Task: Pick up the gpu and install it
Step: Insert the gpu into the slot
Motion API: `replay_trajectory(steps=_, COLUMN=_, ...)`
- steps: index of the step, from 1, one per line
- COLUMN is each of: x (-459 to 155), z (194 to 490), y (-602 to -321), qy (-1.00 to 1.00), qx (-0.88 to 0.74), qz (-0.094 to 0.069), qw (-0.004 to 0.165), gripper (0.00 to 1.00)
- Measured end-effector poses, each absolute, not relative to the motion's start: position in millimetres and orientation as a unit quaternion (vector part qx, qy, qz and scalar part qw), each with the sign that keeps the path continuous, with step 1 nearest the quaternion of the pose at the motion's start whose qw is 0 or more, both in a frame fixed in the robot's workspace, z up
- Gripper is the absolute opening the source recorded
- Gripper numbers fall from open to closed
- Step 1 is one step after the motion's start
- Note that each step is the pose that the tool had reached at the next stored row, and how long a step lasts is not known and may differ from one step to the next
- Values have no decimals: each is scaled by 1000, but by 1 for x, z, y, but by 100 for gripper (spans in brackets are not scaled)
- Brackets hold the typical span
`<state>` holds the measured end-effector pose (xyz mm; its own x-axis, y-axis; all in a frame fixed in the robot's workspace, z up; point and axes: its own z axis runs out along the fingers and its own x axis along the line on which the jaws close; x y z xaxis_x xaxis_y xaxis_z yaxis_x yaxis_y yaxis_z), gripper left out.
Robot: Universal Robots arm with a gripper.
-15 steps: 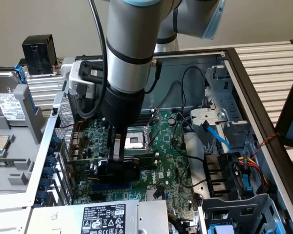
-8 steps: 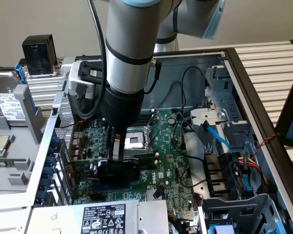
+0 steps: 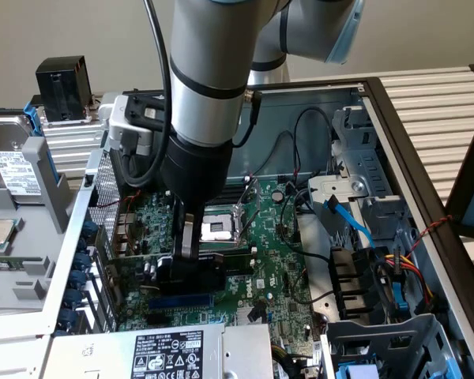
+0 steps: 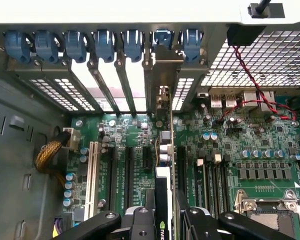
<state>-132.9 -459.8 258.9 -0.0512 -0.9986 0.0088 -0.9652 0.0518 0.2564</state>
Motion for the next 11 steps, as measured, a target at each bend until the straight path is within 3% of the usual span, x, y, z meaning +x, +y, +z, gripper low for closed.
replay_trajectory(steps=11, x=-133, z=259, y=-461, qy=-720, qx=682, qz=-90, qw=93, gripper=26)
